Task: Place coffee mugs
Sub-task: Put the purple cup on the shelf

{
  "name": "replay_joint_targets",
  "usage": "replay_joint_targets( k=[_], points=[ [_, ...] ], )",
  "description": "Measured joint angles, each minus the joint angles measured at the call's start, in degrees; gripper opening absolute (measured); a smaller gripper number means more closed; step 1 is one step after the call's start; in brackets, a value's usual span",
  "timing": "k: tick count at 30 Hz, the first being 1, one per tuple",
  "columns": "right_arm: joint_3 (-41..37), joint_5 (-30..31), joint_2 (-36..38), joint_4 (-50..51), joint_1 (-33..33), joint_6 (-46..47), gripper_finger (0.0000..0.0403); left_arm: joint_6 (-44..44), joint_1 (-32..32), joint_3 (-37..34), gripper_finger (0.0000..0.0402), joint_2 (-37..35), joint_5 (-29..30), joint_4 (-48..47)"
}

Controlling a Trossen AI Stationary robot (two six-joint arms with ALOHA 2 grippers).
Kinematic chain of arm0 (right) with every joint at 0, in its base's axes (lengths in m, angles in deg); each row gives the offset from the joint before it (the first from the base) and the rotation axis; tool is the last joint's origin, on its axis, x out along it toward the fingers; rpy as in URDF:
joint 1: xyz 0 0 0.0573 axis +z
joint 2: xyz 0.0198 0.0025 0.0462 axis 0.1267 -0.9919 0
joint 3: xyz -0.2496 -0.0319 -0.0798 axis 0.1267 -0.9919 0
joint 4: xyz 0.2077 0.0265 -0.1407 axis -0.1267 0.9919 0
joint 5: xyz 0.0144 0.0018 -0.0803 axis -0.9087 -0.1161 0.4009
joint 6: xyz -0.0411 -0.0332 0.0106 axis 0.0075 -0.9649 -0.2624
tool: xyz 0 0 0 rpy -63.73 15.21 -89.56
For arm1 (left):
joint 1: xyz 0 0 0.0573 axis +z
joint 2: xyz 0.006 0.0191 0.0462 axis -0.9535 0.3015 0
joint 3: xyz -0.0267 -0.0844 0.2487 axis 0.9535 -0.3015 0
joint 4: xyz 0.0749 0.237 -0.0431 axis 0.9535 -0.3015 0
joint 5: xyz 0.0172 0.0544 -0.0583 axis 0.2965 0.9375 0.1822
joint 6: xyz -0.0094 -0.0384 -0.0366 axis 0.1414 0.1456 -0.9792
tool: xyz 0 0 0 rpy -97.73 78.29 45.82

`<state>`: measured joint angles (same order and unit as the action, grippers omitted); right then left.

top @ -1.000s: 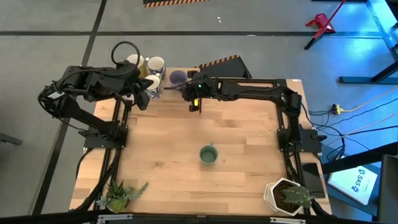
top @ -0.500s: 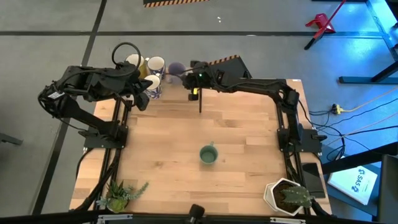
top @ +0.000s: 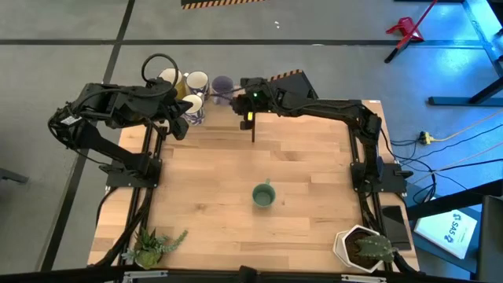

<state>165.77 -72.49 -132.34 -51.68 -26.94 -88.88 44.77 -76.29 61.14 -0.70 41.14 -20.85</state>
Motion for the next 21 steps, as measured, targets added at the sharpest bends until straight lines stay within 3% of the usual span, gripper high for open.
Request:
replay_joint_targets(
  k=[5,21],
  points=[
    [0.01,5.04,-0.43,-3.09,1.25,-2.86,0.0000,0.16,0.00,0.00,0.0001,0.00,0.02,-0.20],
    [-0.08,1.31,-5.44,-15.43,1.23,2.72,0.0000,-1.02,0.00,0.00,0.0002,0.02,-0.13,-0.38]
  ],
)
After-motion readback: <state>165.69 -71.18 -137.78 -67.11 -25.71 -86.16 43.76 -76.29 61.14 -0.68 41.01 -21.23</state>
